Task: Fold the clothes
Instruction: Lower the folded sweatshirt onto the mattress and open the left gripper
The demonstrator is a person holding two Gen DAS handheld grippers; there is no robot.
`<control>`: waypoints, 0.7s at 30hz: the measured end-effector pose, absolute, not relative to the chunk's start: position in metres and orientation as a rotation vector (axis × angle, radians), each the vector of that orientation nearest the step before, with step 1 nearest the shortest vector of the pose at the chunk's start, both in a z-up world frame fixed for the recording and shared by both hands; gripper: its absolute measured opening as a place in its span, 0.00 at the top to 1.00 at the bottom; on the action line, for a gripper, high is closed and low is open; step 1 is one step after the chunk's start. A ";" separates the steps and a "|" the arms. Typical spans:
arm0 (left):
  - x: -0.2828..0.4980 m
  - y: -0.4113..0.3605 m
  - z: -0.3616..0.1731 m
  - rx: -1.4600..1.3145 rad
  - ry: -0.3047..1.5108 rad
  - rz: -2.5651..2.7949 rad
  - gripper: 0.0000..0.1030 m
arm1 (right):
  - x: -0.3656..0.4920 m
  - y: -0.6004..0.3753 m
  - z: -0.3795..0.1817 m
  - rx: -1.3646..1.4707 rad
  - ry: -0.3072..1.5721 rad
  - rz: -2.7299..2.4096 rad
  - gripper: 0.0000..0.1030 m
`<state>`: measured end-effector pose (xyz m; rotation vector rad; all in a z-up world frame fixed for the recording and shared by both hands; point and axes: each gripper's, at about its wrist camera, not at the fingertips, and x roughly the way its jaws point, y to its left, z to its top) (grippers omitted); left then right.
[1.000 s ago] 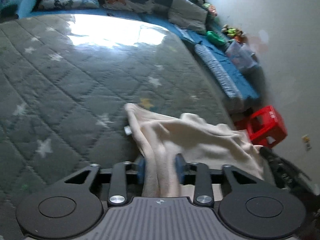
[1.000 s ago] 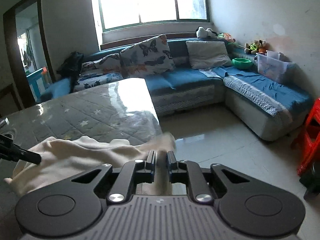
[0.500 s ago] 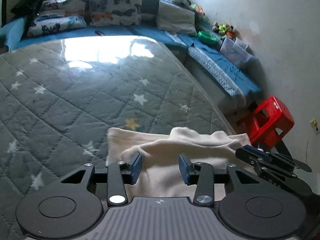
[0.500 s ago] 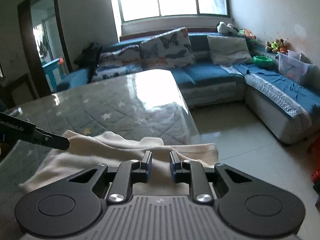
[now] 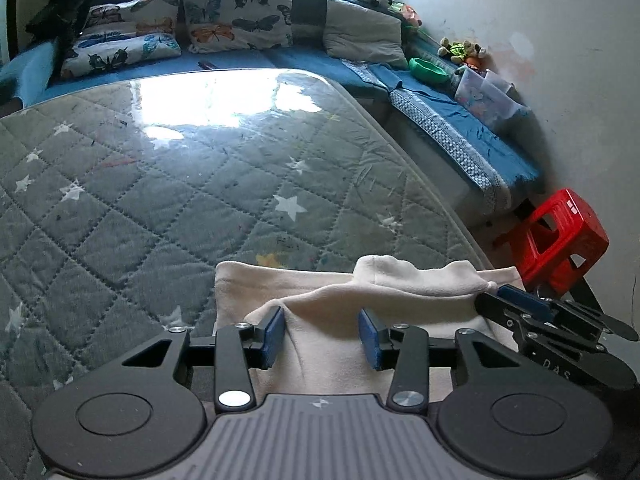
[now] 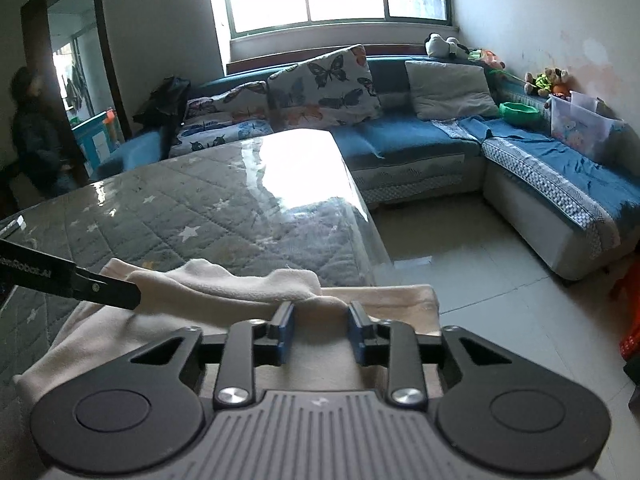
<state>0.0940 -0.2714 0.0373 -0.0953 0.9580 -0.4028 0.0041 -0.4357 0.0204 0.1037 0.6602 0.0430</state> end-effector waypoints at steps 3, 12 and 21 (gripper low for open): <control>0.088 -0.269 0.040 -0.084 0.950 -0.399 0.50 | -0.004 -0.431 0.027 0.091 0.644 0.052 0.54; 0.045 -0.260 0.053 0.001 0.890 -0.446 0.42 | -0.046 -0.419 0.042 0.049 0.609 0.071 0.40; 0.007 -0.251 0.043 0.073 0.875 -0.454 0.42 | -0.083 -0.419 0.045 0.061 0.585 0.055 0.39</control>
